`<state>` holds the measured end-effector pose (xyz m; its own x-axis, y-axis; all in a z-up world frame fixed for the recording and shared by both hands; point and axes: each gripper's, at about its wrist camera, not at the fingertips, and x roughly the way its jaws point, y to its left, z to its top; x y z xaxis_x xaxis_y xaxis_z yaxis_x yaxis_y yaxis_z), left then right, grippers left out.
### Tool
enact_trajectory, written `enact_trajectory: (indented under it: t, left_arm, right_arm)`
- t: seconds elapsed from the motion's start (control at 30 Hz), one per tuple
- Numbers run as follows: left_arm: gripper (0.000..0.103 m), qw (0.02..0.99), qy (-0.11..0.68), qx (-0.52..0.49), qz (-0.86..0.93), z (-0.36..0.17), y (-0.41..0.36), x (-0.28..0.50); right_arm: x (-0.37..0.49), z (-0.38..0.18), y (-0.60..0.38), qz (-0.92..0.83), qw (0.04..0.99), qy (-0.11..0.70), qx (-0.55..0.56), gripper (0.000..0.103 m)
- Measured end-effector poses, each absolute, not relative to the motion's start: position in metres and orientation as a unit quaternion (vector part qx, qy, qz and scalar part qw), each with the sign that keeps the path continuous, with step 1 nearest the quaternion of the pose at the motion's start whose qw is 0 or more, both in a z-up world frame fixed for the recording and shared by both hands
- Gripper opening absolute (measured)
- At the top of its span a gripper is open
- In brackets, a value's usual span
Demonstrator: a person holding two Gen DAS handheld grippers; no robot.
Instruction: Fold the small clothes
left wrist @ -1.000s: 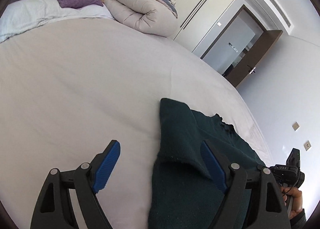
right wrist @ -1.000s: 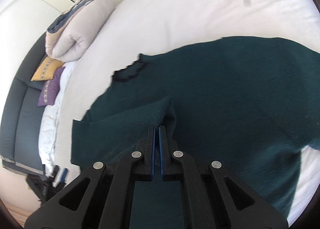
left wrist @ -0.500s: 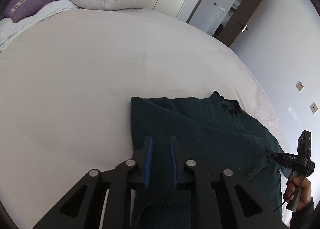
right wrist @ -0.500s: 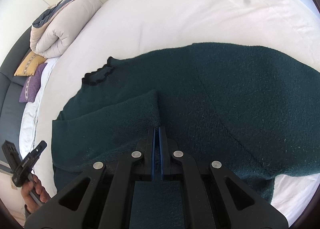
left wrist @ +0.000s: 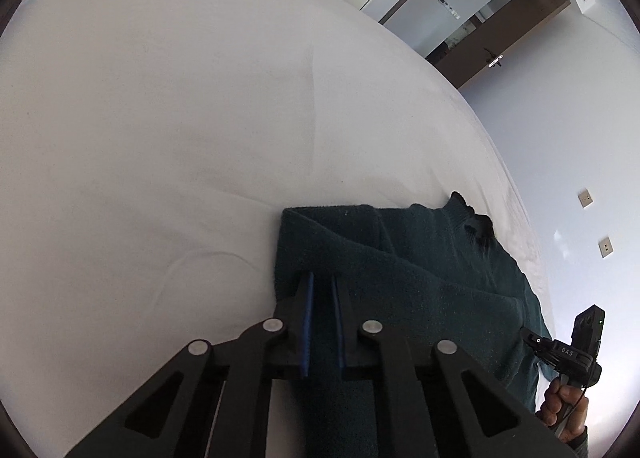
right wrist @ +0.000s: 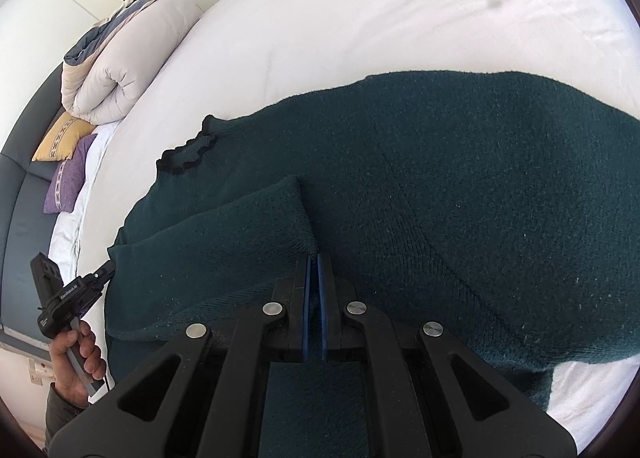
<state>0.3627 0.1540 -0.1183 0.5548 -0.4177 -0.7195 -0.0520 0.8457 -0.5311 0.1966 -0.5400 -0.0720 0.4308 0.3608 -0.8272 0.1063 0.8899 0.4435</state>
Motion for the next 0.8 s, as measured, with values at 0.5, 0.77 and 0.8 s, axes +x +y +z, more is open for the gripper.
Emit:
enact_trajectory:
  t: [0.5,0.77,0.8]
  left_arm:
    - [0.031,0.864,0.44,-0.205,-0.132,-0.109,0.13,0.28]
    - [0.045,0.87,0.447,-0.174,-0.113,-0.105,0.121,0.255]
    - [0.046,0.874,0.442,-0.169,-0.111,-0.099,0.118,0.25]
  right_arm:
    - [0.187,-0.077,-0.543,0.082,0.814,0.525,0.237,0.002]
    - [0.173,-0.077,-0.551,0.074,0.819,0.51,0.253,0.004]
    - [0.169,-0.075,-0.553,0.072,0.817,0.51,0.258,0.004]
